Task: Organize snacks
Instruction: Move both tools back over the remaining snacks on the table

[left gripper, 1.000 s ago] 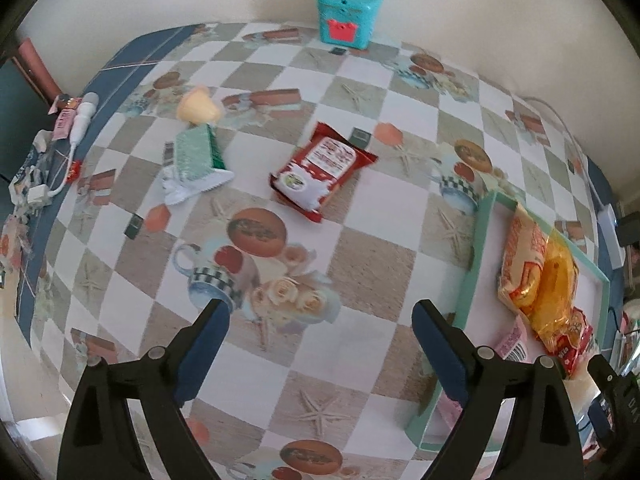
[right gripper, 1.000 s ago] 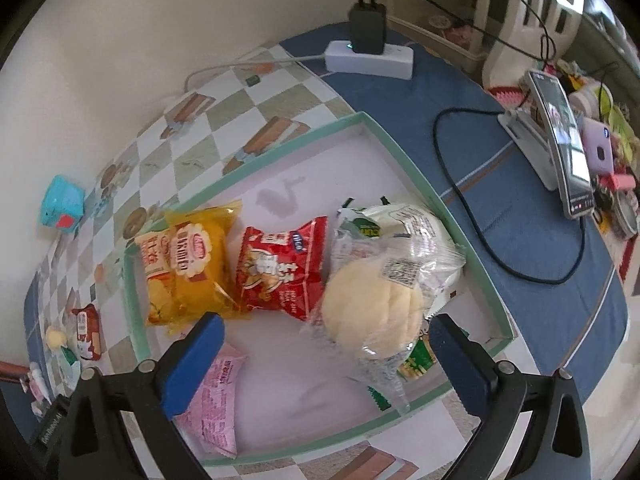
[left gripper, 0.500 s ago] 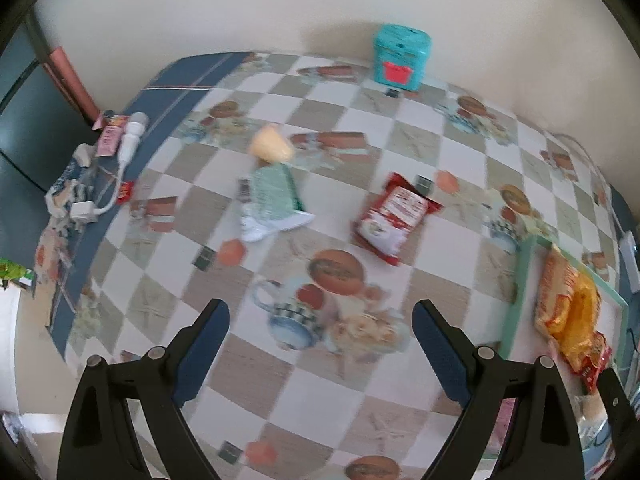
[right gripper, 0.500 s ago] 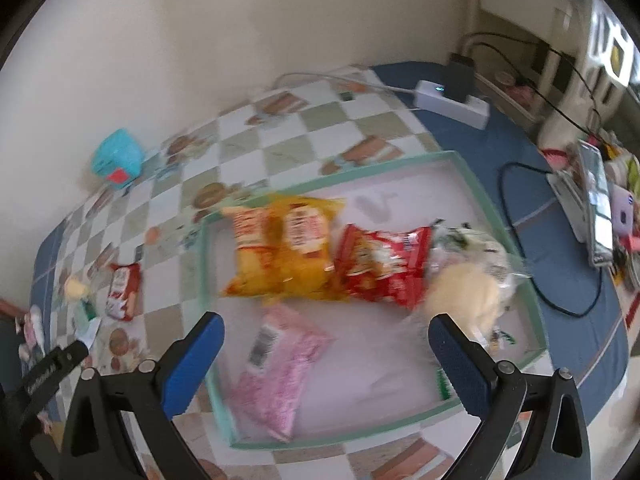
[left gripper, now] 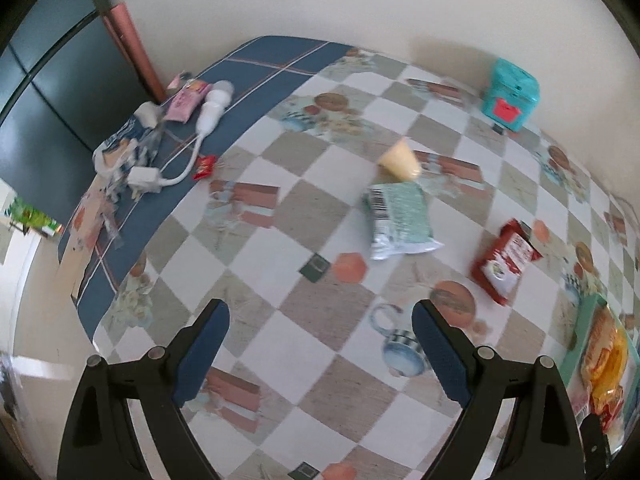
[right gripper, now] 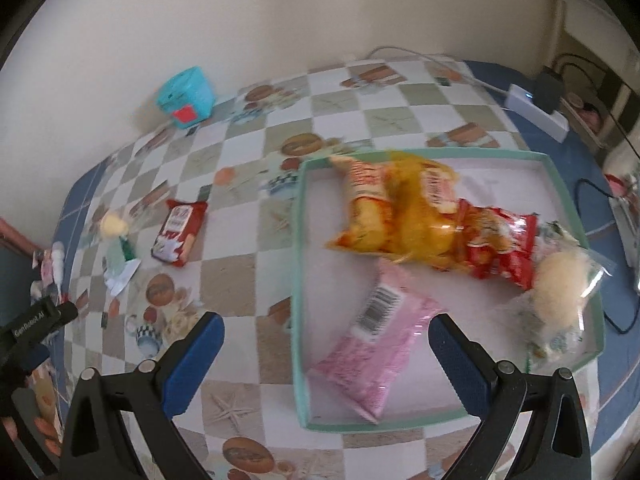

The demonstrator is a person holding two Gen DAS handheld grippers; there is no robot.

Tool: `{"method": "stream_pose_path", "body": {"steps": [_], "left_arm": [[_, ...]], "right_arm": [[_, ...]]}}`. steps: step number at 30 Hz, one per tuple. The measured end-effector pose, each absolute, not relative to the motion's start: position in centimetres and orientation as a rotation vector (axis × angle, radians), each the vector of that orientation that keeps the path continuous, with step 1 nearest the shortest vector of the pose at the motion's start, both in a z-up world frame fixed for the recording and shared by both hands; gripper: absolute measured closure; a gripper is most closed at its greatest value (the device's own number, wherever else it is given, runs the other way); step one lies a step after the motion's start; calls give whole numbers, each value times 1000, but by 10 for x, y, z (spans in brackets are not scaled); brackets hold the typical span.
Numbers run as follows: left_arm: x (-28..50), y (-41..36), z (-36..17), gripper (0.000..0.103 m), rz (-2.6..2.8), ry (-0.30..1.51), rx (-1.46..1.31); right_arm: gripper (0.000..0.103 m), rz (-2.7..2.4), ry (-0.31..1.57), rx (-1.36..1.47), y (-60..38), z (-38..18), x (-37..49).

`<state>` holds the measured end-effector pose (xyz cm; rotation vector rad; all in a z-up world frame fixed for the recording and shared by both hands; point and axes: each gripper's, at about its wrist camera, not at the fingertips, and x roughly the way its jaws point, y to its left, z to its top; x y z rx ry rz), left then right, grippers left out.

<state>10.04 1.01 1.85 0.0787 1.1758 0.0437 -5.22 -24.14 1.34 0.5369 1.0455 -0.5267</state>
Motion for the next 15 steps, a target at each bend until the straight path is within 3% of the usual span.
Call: {"method": "stream_pose_path", "body": {"steps": [15], "left_arm": [[146,39,11,10,12,1203,-30]], "right_arm": [[0,-437,1019,536,-215,17,19]]}}
